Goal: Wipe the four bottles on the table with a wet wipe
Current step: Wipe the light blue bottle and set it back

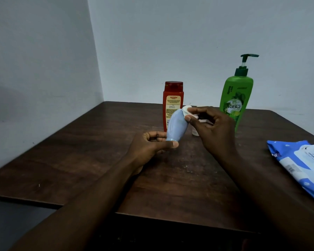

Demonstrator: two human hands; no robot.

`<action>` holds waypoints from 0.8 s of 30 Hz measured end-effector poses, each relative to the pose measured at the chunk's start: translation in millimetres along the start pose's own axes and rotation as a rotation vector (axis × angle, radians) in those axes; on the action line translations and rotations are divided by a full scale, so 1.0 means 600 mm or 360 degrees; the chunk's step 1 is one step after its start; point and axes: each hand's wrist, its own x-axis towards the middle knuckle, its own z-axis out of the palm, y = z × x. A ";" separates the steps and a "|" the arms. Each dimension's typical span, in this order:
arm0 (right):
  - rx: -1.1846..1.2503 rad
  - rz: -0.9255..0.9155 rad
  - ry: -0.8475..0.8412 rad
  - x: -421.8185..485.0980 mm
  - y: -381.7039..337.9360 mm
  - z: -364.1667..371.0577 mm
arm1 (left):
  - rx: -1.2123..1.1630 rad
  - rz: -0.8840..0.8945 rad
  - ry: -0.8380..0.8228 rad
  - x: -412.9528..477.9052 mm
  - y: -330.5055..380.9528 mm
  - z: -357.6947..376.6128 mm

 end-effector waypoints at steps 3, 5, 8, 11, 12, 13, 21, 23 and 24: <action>0.0004 -0.0013 -0.0062 -0.001 0.000 -0.001 | -0.0074 0.0008 0.0019 -0.002 0.001 0.001; -0.0037 -0.0041 -0.0135 -0.006 0.001 0.001 | -0.0147 0.0013 0.0034 0.000 0.000 -0.001; -0.0094 -0.0104 -0.0216 -0.012 0.002 0.007 | -0.0222 0.0023 0.0029 0.001 -0.001 -0.005; -0.0158 -0.0229 -0.0297 -0.015 -0.002 0.011 | -0.0277 0.0034 0.0030 -0.001 0.000 -0.006; -0.0173 -0.0268 -0.0337 -0.018 -0.005 0.012 | -0.0293 0.0044 0.0029 -0.002 0.001 -0.006; -0.0173 -0.0299 -0.0385 -0.020 -0.007 0.012 | -0.0299 0.0062 0.0029 -0.004 0.002 -0.005; -0.0084 -0.0289 -0.0417 -0.020 -0.009 0.006 | -0.0308 0.0067 0.0045 -0.003 0.004 -0.003; -0.0098 -0.0238 -0.0300 -0.017 -0.004 0.007 | -0.0241 0.0041 0.0079 -0.001 0.002 -0.003; -0.0104 -0.0199 -0.0232 -0.014 -0.002 0.007 | -0.0197 0.0030 0.0090 0.000 0.002 -0.002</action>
